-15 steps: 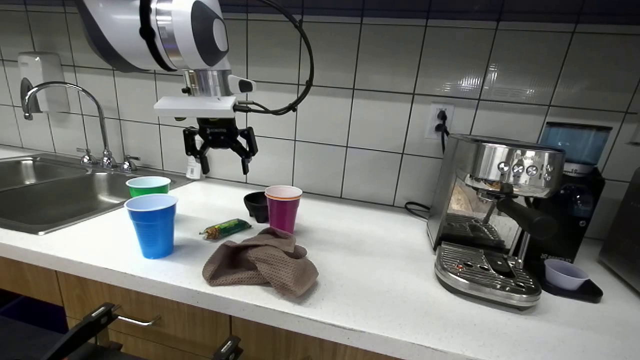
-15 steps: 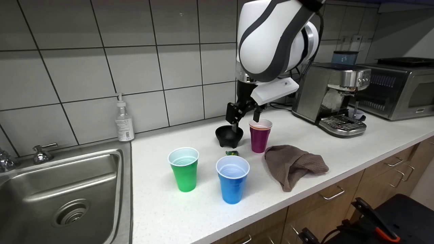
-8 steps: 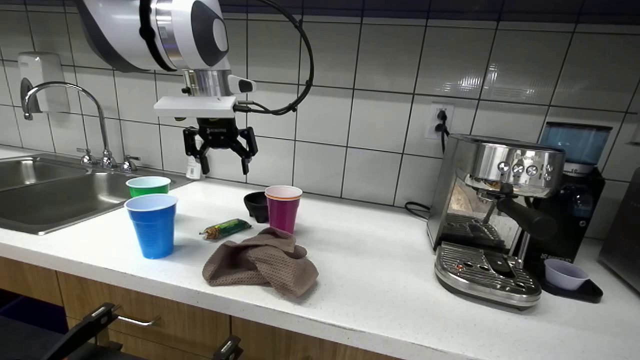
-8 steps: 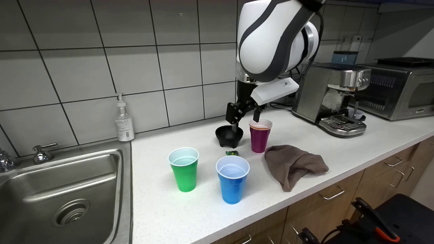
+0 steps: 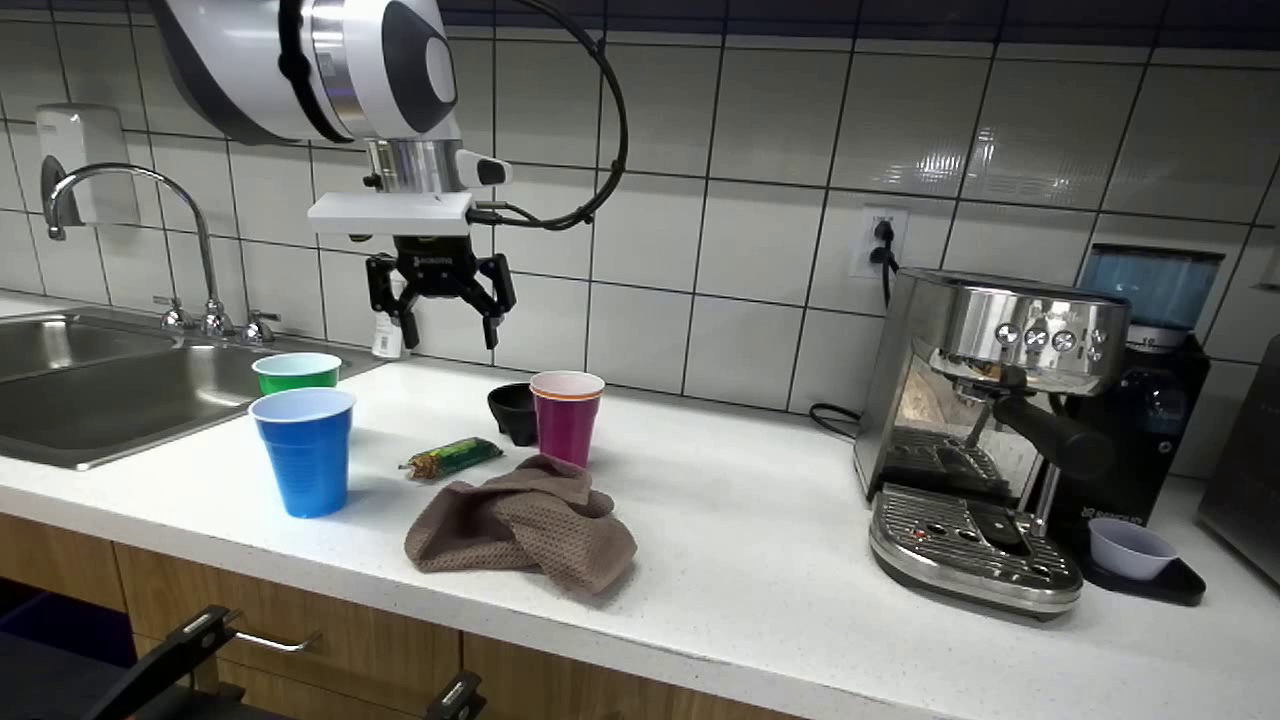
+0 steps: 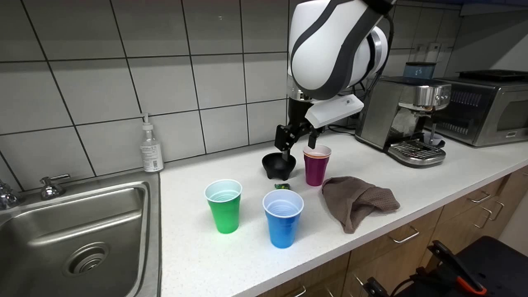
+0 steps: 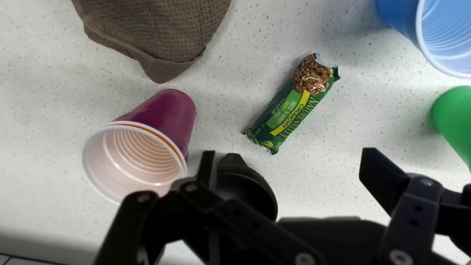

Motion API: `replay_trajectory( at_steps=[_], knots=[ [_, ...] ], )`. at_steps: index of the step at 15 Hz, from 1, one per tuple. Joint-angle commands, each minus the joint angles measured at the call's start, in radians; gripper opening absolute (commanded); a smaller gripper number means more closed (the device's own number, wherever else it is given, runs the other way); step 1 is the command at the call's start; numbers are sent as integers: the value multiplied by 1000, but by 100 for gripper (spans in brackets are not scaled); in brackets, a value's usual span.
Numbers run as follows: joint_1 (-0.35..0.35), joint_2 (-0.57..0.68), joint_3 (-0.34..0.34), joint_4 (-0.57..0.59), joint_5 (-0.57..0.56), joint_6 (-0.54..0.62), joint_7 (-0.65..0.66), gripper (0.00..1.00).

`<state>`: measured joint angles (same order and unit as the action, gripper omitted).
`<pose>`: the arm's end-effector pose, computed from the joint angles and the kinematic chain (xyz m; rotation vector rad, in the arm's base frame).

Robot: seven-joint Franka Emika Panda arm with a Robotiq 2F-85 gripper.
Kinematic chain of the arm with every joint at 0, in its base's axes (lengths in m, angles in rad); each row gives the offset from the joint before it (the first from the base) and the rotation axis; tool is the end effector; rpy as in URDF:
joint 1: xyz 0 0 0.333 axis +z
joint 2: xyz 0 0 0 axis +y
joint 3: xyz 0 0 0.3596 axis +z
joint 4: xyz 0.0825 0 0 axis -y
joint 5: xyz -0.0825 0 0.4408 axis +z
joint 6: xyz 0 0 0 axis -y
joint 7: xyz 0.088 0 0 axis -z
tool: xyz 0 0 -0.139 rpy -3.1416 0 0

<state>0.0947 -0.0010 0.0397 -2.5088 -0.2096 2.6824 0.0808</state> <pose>0.5150 0.0733 0.2645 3.0184 0.3541 0.2812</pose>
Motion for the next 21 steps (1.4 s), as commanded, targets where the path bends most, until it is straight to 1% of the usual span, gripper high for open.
replay_trajectory(
  at_steps=[1, 6, 10, 21],
  knots=[
    [-10, -1, 10, 1, 3, -2, -3, 100],
    [-10, -1, 10, 1, 3, -2, -3, 100],
    [2, -41, 25, -28, -14, -36, 51, 100],
    [35, -134, 80, -140, 86, -28, 47, 100]
  ],
)
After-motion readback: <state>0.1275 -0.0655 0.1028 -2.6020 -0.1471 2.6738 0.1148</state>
